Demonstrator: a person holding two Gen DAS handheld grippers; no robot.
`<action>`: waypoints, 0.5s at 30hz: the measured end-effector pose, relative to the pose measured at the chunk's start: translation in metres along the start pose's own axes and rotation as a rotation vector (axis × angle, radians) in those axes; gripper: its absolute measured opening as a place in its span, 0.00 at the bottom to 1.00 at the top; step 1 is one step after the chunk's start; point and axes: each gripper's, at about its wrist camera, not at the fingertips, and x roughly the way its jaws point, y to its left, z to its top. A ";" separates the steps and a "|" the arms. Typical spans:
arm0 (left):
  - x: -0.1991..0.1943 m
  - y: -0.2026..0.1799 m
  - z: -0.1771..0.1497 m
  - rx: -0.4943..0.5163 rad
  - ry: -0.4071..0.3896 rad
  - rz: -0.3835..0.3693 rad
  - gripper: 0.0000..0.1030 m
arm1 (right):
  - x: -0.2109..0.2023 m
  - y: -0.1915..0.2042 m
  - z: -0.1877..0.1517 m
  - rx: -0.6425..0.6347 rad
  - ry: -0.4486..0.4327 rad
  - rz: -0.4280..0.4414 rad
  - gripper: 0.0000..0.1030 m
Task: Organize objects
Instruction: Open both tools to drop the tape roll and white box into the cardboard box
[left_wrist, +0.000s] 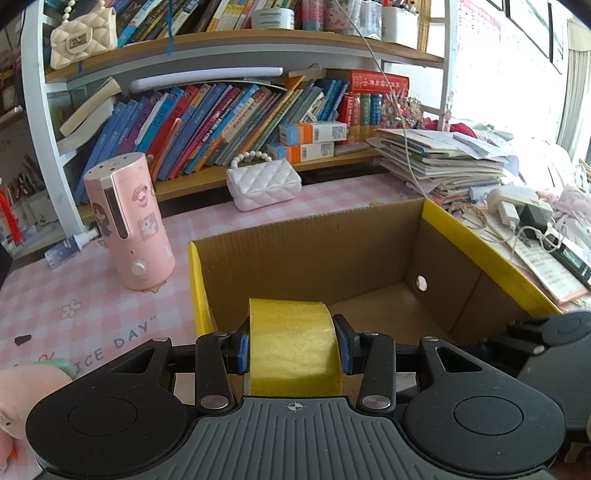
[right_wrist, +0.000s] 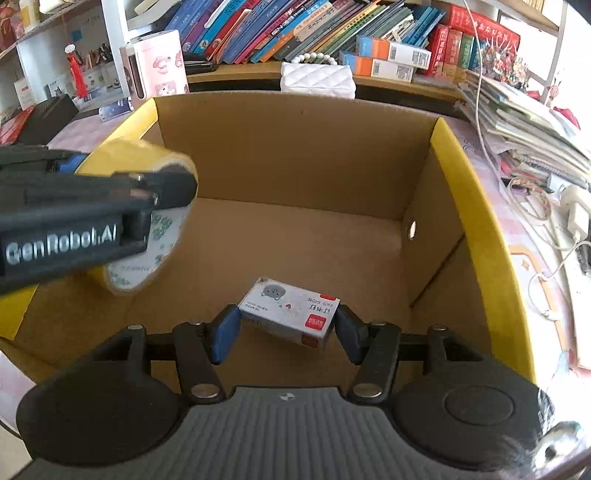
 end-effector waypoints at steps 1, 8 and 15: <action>-0.002 0.000 0.000 -0.002 0.000 -0.004 0.46 | -0.002 0.000 0.000 -0.005 -0.013 -0.006 0.59; -0.037 -0.006 0.002 -0.011 -0.098 -0.039 0.66 | -0.030 0.000 -0.005 -0.031 -0.123 -0.033 0.66; -0.087 -0.003 -0.003 -0.061 -0.181 -0.044 0.72 | -0.070 0.003 -0.018 0.007 -0.257 -0.089 0.66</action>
